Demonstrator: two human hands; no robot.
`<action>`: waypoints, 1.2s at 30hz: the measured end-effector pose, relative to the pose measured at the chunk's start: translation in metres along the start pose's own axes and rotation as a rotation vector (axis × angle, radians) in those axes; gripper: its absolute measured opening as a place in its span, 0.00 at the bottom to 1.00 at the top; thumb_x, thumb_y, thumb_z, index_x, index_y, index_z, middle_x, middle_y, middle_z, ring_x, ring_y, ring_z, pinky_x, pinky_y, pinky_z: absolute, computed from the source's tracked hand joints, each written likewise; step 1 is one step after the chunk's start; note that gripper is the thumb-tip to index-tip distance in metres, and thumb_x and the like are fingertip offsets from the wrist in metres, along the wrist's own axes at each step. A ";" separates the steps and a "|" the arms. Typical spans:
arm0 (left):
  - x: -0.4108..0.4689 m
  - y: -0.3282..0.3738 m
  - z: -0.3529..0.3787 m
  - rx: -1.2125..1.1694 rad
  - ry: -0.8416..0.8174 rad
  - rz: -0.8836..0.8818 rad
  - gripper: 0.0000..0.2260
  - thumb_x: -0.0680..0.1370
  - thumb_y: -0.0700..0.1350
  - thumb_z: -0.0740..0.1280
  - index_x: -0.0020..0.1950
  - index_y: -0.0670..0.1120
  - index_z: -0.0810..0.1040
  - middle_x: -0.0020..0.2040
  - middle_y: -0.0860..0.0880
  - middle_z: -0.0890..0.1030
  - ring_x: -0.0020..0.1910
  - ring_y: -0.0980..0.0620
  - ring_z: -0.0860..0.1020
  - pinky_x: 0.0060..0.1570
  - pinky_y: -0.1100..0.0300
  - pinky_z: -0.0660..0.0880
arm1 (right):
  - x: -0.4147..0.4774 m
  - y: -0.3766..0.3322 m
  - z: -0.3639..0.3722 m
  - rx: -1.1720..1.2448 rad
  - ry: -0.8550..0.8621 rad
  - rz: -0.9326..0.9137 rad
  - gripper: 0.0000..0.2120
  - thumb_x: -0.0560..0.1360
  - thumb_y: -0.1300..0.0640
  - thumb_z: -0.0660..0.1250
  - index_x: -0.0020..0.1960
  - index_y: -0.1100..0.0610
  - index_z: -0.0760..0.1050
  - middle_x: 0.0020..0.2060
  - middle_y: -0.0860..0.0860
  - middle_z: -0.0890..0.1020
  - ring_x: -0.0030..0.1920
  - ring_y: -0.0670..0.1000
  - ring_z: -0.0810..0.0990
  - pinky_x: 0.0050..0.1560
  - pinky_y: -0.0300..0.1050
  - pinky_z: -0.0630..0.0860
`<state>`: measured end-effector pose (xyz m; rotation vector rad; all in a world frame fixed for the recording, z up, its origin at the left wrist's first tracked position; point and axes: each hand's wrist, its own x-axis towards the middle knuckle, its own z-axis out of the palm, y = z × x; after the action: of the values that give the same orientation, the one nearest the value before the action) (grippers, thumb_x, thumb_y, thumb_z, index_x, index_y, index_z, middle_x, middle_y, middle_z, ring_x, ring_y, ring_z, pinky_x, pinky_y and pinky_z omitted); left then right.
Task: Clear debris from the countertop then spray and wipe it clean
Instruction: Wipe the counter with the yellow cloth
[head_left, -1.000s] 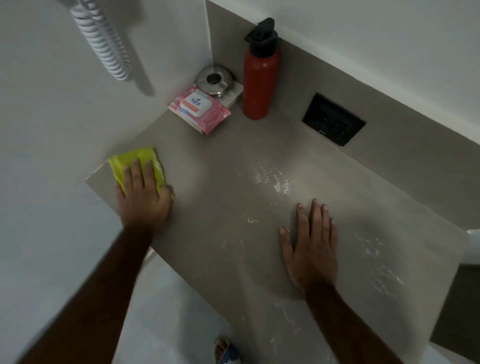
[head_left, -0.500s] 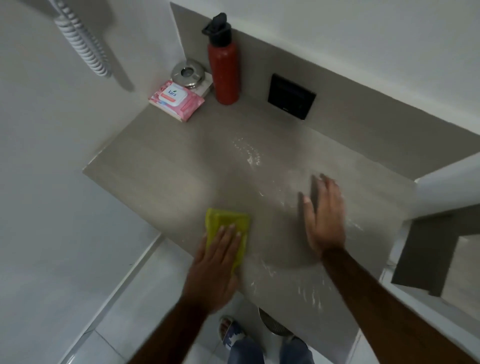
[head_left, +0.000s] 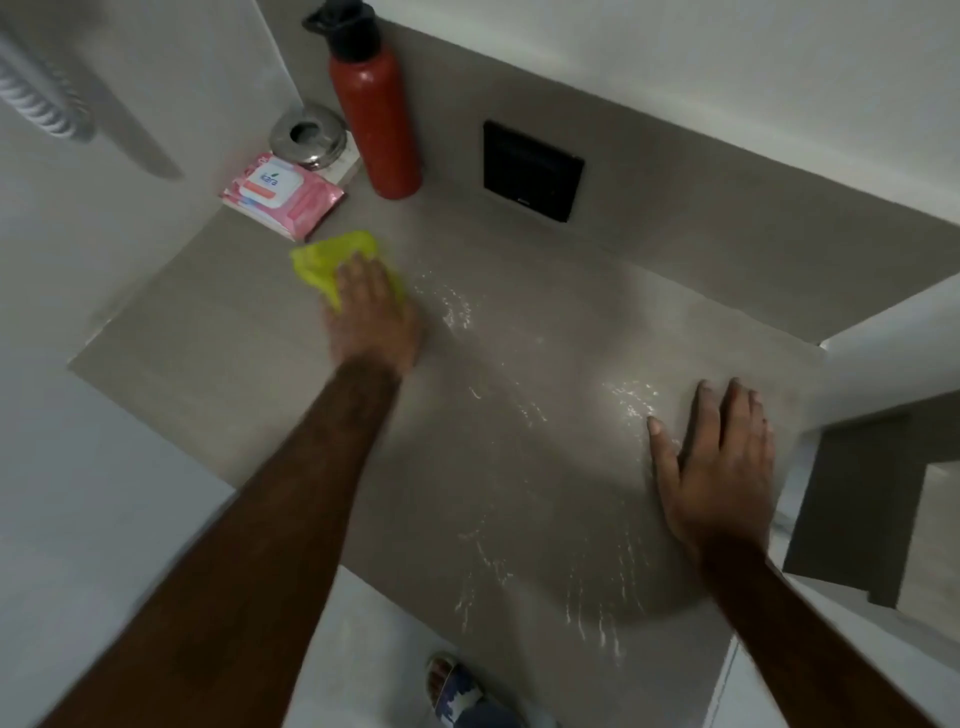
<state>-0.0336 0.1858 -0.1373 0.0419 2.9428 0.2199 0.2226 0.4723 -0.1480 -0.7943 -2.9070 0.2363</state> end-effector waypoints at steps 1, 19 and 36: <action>0.005 0.022 0.004 0.014 -0.012 0.064 0.32 0.82 0.55 0.53 0.83 0.43 0.50 0.84 0.43 0.49 0.83 0.43 0.49 0.78 0.37 0.51 | 0.000 0.000 0.001 -0.001 0.005 0.000 0.35 0.84 0.36 0.50 0.83 0.58 0.57 0.82 0.63 0.60 0.83 0.64 0.58 0.83 0.62 0.56; -0.207 -0.138 0.013 0.146 -0.011 0.230 0.32 0.78 0.51 0.54 0.79 0.36 0.61 0.81 0.38 0.59 0.79 0.37 0.61 0.70 0.38 0.63 | -0.002 -0.006 -0.012 -0.014 -0.061 0.042 0.32 0.85 0.41 0.47 0.83 0.58 0.58 0.83 0.61 0.60 0.83 0.63 0.59 0.82 0.64 0.59; 0.030 0.076 -0.002 0.078 0.016 0.192 0.32 0.83 0.55 0.53 0.83 0.43 0.49 0.84 0.44 0.49 0.83 0.43 0.48 0.78 0.37 0.50 | 0.001 0.001 0.006 -0.030 -0.011 0.038 0.31 0.86 0.42 0.48 0.83 0.57 0.57 0.84 0.61 0.58 0.84 0.62 0.56 0.83 0.61 0.57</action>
<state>-0.0624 0.2619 -0.1299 0.3362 2.9617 0.1327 0.2214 0.4726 -0.1544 -0.8568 -2.9138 0.2022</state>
